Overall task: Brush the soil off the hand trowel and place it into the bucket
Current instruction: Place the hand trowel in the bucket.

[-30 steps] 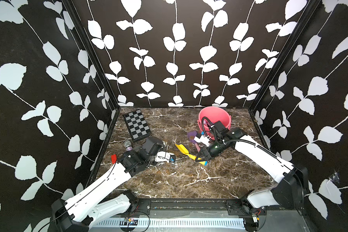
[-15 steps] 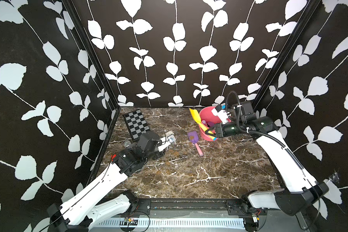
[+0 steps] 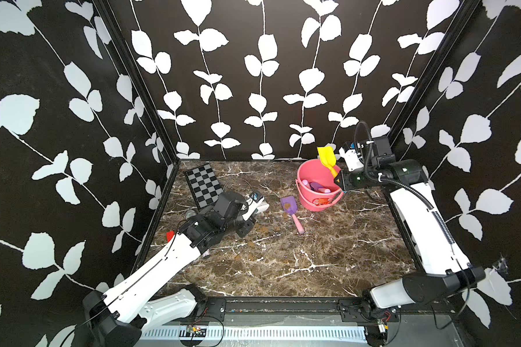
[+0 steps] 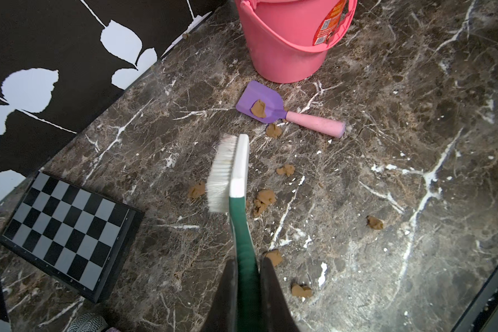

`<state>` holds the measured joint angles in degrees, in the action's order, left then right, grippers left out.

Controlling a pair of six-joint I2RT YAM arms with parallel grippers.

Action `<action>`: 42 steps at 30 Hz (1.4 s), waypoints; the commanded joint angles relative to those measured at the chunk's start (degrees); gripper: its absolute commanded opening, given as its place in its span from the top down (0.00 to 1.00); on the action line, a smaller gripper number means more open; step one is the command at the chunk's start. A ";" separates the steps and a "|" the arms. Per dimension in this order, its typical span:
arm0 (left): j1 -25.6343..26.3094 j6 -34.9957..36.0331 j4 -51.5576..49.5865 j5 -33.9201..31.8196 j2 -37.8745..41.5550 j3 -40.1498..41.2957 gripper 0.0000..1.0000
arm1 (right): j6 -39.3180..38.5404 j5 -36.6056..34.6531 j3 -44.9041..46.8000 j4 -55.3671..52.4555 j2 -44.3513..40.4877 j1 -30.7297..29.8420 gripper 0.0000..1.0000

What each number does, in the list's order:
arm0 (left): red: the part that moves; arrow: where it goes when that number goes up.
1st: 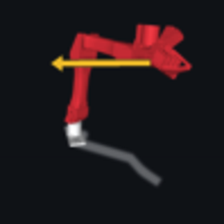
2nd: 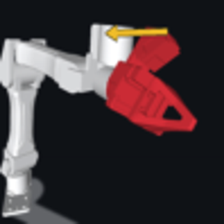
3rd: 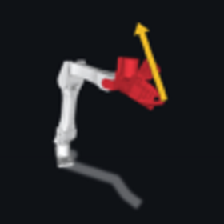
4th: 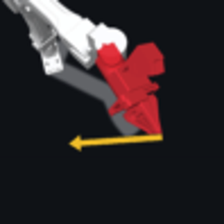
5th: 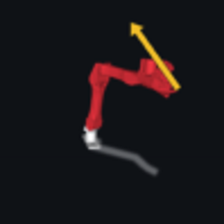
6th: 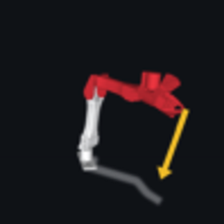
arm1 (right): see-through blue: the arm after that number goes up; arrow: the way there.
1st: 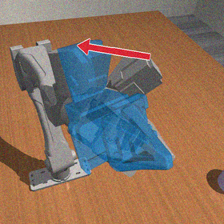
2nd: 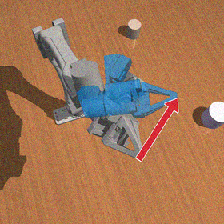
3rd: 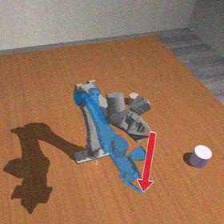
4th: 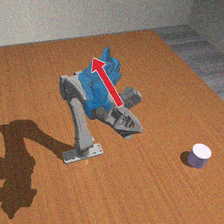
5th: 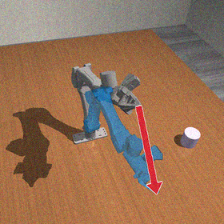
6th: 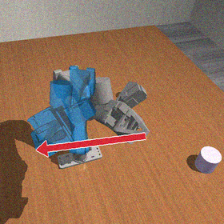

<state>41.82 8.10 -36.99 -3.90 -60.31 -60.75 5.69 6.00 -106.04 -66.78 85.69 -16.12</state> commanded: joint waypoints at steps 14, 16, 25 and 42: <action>-0.60 -2.08 2.50 0.99 -0.34 -0.86 1.00 | -7.29 -17.07 -12.41 -8.72 15.81 -1.72 1.00; -0.61 -2.05 2.55 1.14 -0.51 -1.04 1.00 | -7.29 -18.55 -15.24 -9.96 19.04 -1.73 1.00; -0.60 -1.76 2.28 1.40 -1.14 -0.96 1.00 | -6.52 -19.71 -26.30 -15.42 32.80 -1.94 0.96; -0.60 -0.78 2.45 0.96 -0.86 0.05 1.00 | -6.72 -17.56 -21.03 -13.93 31.30 -1.90 0.93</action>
<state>41.56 6.92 -35.83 -3.40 -61.87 -60.73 -0.40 -11.77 -128.46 -79.77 120.73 -17.80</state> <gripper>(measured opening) 0.117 0.237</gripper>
